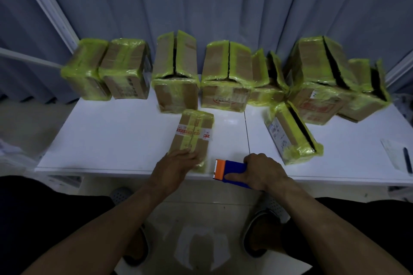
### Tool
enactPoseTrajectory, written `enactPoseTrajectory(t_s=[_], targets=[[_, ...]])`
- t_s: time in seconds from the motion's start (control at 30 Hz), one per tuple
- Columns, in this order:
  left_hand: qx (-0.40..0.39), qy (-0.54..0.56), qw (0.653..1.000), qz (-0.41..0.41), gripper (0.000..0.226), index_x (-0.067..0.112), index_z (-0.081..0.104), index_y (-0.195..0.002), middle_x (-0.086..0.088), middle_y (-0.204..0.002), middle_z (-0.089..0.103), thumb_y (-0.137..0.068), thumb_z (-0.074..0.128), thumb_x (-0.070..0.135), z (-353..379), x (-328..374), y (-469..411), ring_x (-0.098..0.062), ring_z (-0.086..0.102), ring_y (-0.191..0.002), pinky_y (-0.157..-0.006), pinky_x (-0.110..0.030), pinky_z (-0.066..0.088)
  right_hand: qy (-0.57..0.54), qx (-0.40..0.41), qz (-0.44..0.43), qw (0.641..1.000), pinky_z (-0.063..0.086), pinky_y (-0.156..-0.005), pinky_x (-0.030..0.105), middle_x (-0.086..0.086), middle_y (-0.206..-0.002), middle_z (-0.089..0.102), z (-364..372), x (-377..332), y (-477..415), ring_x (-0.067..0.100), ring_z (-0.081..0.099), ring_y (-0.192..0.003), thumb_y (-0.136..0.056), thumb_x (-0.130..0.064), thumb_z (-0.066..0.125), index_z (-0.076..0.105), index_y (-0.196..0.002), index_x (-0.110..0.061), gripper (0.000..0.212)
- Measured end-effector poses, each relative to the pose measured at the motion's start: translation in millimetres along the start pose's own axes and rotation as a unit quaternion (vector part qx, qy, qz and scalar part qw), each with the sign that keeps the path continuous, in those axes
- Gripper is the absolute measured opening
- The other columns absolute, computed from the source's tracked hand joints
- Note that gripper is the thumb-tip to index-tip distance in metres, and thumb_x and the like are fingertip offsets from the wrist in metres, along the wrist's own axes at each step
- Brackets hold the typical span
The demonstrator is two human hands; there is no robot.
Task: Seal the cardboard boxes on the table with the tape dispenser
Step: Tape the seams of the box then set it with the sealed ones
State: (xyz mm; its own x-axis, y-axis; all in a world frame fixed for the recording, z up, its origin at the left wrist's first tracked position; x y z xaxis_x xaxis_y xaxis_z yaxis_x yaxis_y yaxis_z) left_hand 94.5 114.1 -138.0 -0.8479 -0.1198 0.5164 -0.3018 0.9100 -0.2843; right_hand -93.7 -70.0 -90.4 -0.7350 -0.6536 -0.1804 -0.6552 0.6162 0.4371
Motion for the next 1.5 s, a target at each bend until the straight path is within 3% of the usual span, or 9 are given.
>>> enactPoseTrajectory(t_s=[0.13, 0.27, 0.77, 0.93, 1.03, 1.2, 1.3, 1.4, 1.5], targets=[[-0.01, 0.033, 0.999, -0.01, 0.046, 0.025, 0.066, -0.128, 0.015, -0.136, 0.053, -0.087, 0.072, 0.006, -2, 0, 2, 0.0, 0.04, -0.129, -0.109, -0.023, 0.032, -0.01, -0.007, -0.005, 1.0, 0.057, -0.075, 0.034, 0.001, -0.102, 0.067, 3, -10, -4, 0.019, 0.064, -0.086, -0.066, -0.092, 0.062, 0.062, -0.105, -0.02, 0.081], [-0.012, 0.041, 0.999, -0.002, 0.047, 0.024, 0.064, -0.131, 0.009, -0.137, 0.058, -0.089, 0.07, 0.005, -5, -1, 5, -0.011, 0.049, -0.131, -0.107, -0.031, 0.039, 0.008, -0.003, -0.015, 1.0, 0.058, -0.077, 0.034, 0.0, -0.096, 0.064, -6, -19, -4, 0.018, 0.064, -0.084, -0.065, -0.091, 0.063, 0.062, -0.106, -0.021, 0.082], [-0.026, 0.053, 0.998, -0.027, 0.039, 0.03, 0.065, -0.129, 0.011, -0.134, 0.061, -0.092, 0.066, 0.015, -3, -7, 10, -0.007, 0.048, -0.13, -0.108, -0.027, 0.041, 0.112, 0.079, -0.027, 0.99, 0.044, -0.069, 0.03, 0.002, -0.104, 0.07, -15, -43, 17, 0.023, 0.068, -0.093, -0.076, -0.085, 0.062, 0.056, -0.095, -0.021, 0.067], [0.025, 0.073, 0.997, -0.001, 0.038, 0.025, 0.068, -0.126, 0.013, -0.131, 0.062, -0.09, 0.07, 0.012, -16, 1, 5, -0.006, 0.055, -0.125, -0.107, -0.023, 0.043, 0.198, 0.121, -0.043, 0.972, 0.039, -0.072, 0.033, 0.003, -0.114, 0.068, -20, -49, 22, 0.025, 0.068, -0.101, -0.089, -0.07, 0.061, 0.063, -0.119, -0.018, 0.059], [-0.005, 0.106, 0.994, -0.03, 0.034, 0.027, 0.067, -0.127, 0.014, -0.134, 0.06, -0.094, 0.066, 0.02, -24, 6, -1, 0.001, 0.052, -0.126, -0.11, -0.015, 0.036, 0.186, 0.114, -0.025, 0.976, 0.04, -0.072, 0.032, 0.004, -0.114, 0.068, -24, -44, 21, 0.025, 0.068, -0.101, -0.086, -0.072, 0.062, 0.062, -0.117, -0.017, 0.063], [-0.051, -0.031, 0.996, -0.07, 0.033, 0.035, 0.068, -0.123, 0.019, -0.139, 0.055, -0.091, 0.069, 0.026, -16, -20, 13, -0.005, 0.044, -0.135, -0.117, -0.055, 0.028, 0.108, 0.142, 0.003, 0.984, 0.04, -0.064, 0.03, 0.001, -0.1, 0.069, -39, -36, 32, 0.023, 0.066, -0.085, -0.079, -0.083, 0.059, 0.051, -0.09, -0.023, 0.061], [-0.008, -0.064, 0.994, -0.092, 0.052, 0.036, 0.059, -0.13, 0.012, -0.139, 0.056, -0.082, 0.067, 0.054, -13, -18, 9, -0.015, 0.047, -0.134, -0.107, -0.064, 0.037, 0.084, 0.149, 0.009, 0.985, 0.039, -0.061, 0.029, 0.0, -0.097, 0.067, -40, -31, 39, 0.021, 0.059, -0.077, -0.077, -0.088, 0.054, 0.053, -0.091, -0.024, 0.065], [-0.003, -0.138, 0.978, -0.157, 0.104, 0.032, 0.029, -0.151, -0.002, -0.155, 0.035, -0.067, 0.053, 0.09, -5, -10, -2, -0.026, 0.031, -0.145, -0.117, -0.058, 0.025, 0.054, 0.158, 0.007, 0.986, 0.042, -0.06, 0.029, -0.001, -0.093, 0.066, -39, -27, 43, 0.021, 0.063, -0.079, -0.073, -0.092, 0.053, 0.057, -0.091, -0.024, 0.071], [0.006, -0.136, 0.973, -0.187, 0.101, 0.025, 0.028, -0.151, -0.008, -0.154, 0.036, -0.072, 0.05, 0.084, 0, -10, -1, -0.029, 0.034, -0.143, -0.12, -0.049, 0.02, 0.034, 0.15, 0.005, 0.988, 0.044, -0.058, 0.028, -0.004, -0.085, 0.064, -32, -26, 41, 0.018, 0.062, -0.073, -0.069, -0.095, 0.052, 0.058, -0.086, -0.024, 0.073]])
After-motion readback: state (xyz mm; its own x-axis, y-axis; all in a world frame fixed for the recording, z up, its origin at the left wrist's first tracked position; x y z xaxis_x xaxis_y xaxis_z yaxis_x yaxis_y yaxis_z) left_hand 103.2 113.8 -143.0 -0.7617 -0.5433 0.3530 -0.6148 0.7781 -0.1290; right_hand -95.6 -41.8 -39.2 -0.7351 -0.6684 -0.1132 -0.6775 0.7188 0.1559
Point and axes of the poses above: each hand's wrist, its own y-axis away from the middle knuckle, its own z-axis out of the palm, x = y × z, the point moved 3 cm from there along -y, towards the middle knuckle
